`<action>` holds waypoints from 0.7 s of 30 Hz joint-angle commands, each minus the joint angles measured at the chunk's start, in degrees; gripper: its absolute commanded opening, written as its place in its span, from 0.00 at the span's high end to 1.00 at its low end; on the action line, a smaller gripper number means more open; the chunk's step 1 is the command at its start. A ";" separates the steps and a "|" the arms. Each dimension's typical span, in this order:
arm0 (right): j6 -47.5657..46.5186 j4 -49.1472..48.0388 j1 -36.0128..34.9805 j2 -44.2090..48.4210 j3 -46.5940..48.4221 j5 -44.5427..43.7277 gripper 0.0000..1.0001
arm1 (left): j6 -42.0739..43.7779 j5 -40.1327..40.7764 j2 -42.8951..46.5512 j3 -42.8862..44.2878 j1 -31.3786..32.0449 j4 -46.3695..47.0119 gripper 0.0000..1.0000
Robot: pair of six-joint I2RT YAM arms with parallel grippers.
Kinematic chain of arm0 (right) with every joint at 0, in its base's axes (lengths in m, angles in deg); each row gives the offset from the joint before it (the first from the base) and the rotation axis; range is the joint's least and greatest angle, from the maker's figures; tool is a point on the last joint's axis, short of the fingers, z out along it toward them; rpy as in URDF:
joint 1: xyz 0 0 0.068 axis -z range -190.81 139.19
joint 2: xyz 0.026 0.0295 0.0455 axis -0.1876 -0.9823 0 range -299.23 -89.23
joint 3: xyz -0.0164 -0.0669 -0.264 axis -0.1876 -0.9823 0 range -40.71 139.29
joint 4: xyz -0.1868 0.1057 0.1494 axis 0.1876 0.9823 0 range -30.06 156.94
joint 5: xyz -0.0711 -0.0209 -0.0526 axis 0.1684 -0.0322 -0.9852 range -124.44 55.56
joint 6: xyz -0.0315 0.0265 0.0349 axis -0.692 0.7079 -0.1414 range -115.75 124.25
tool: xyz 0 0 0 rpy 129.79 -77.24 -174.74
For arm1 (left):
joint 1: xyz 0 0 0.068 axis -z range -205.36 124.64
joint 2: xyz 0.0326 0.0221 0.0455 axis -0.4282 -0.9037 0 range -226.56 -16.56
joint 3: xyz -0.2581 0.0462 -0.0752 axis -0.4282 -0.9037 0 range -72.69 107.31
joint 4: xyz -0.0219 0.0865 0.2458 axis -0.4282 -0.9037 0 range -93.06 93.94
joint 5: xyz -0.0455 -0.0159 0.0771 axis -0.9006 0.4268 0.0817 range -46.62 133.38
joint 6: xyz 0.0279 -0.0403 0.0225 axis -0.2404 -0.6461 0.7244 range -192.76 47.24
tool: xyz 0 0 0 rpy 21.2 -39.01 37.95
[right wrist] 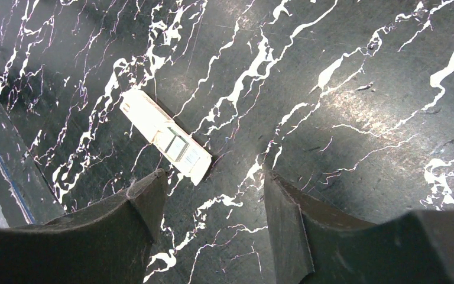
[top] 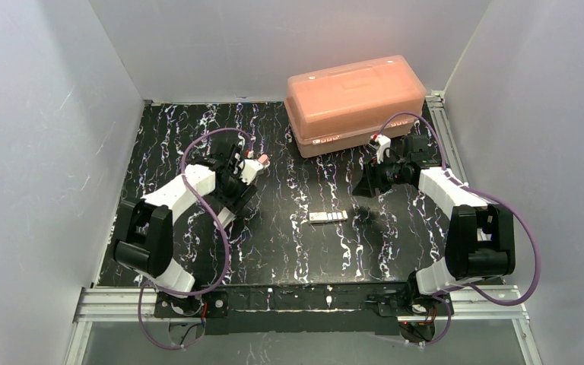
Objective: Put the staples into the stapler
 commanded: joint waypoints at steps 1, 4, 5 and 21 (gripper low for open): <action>-0.67 0.25 0.18 0.94 0.34 1.15 0.32 | 0.82 -1.27 -1.54 2.36 -0.50 -0.59 0.47; -1.26 0.81 0.14 1.12 0.96 2.12 0.32 | 1.80 -2.68 -2.39 2.66 -0.56 0.36 0.60; -1.72 1.29 0.10 1.25 1.41 2.75 0.32 | 2.30 -4.01 -2.61 2.92 -0.54 0.19 0.65; -4.59 -7.60 -17.39 4.86 9.48 8.69 0.12 | 5.06 -41.44 3.02 18.74 1.52 -12.52 1.00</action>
